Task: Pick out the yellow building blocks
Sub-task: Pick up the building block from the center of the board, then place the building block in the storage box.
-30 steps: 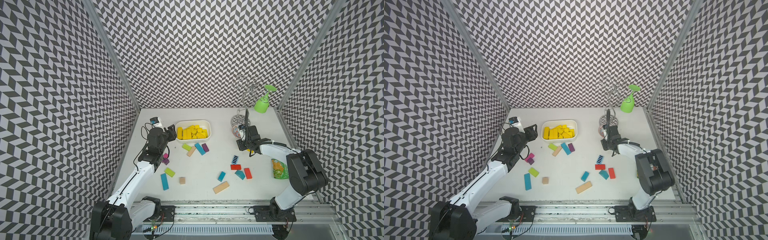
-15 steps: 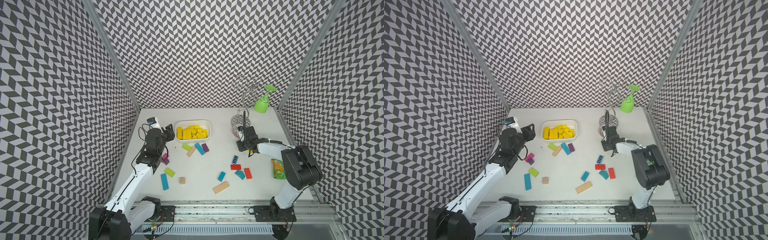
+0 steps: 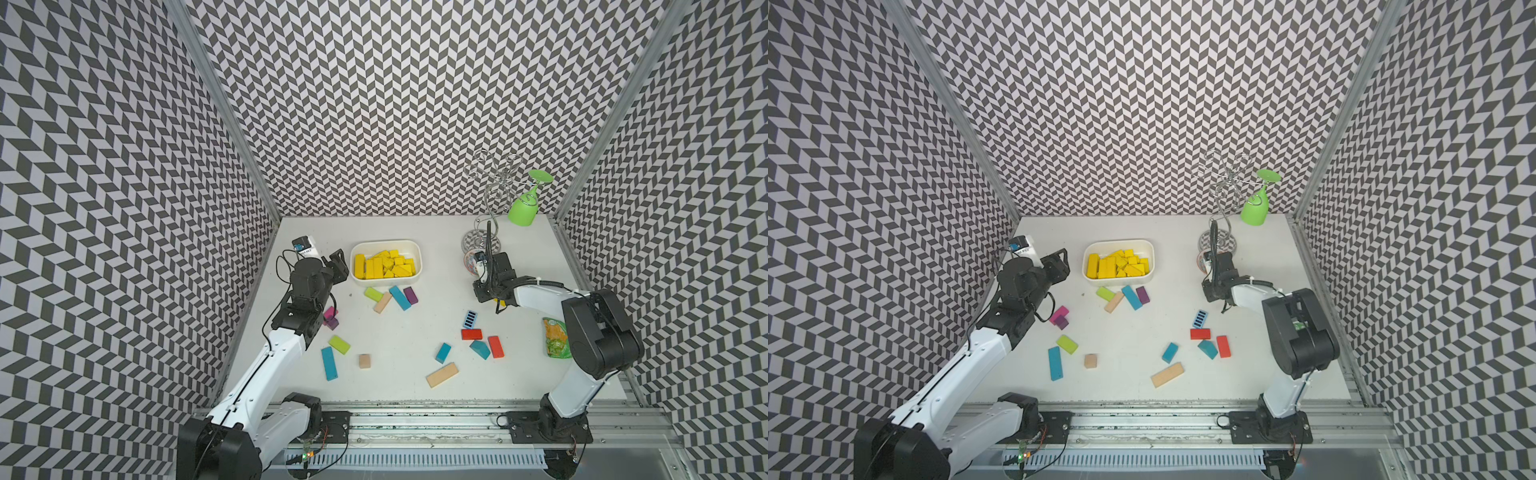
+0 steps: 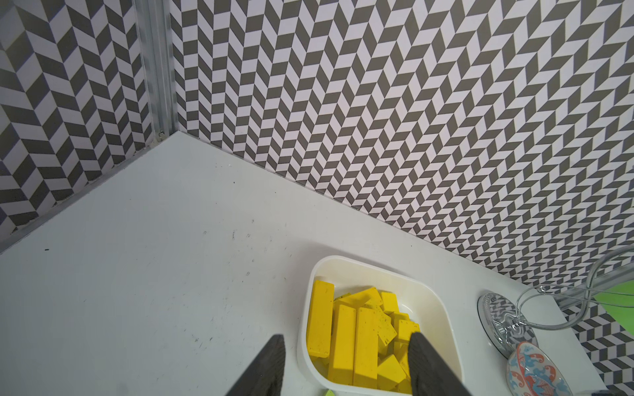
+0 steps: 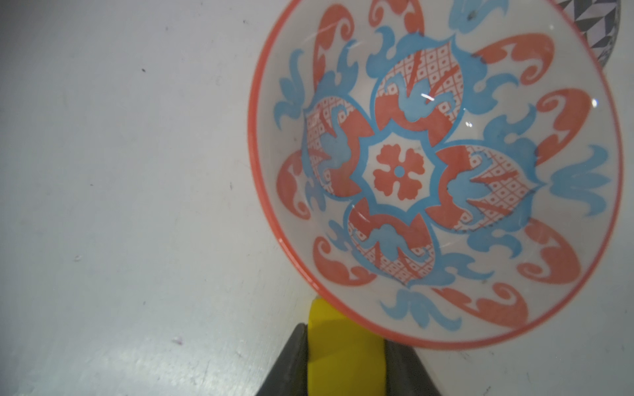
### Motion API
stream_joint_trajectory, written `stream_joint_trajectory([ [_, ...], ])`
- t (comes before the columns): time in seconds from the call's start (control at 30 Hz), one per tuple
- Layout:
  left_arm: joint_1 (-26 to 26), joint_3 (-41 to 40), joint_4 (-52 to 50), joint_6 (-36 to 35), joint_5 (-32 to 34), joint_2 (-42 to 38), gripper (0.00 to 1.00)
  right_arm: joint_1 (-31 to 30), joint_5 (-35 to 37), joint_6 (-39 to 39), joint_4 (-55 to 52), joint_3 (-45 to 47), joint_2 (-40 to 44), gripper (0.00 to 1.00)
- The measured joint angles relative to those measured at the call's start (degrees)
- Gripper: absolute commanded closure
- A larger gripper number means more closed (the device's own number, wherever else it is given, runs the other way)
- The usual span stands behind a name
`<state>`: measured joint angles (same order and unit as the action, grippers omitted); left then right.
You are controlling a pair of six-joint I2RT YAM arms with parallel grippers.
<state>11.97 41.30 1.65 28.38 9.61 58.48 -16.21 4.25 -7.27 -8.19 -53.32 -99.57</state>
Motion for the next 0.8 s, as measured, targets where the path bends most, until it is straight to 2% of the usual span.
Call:
stream_joint_trajectory([
  [0.23,0.0,-0.5,-0.2,0.9,0.6,-1.2,0.41,0.0,-1.7,0.2,0.3,0.1,0.3,0.80],
  [0.53,0.0,-1.5,-0.6,3.4,1.0,-1.1,0.42,-1.3,-5.3,1.2,-0.5,1.6,7.8,0.81],
  [0.67,0.0,-2.9,-0.8,4.9,0.8,-1.0,0.42,-4.5,-7.2,2.4,-0.5,1.4,11.6,0.81],
  [0.8,0.0,-4.3,-1.3,6.3,0.2,-0.8,0.43,-10.7,-8.7,2.6,-0.6,-1.2,11.8,0.81],
])
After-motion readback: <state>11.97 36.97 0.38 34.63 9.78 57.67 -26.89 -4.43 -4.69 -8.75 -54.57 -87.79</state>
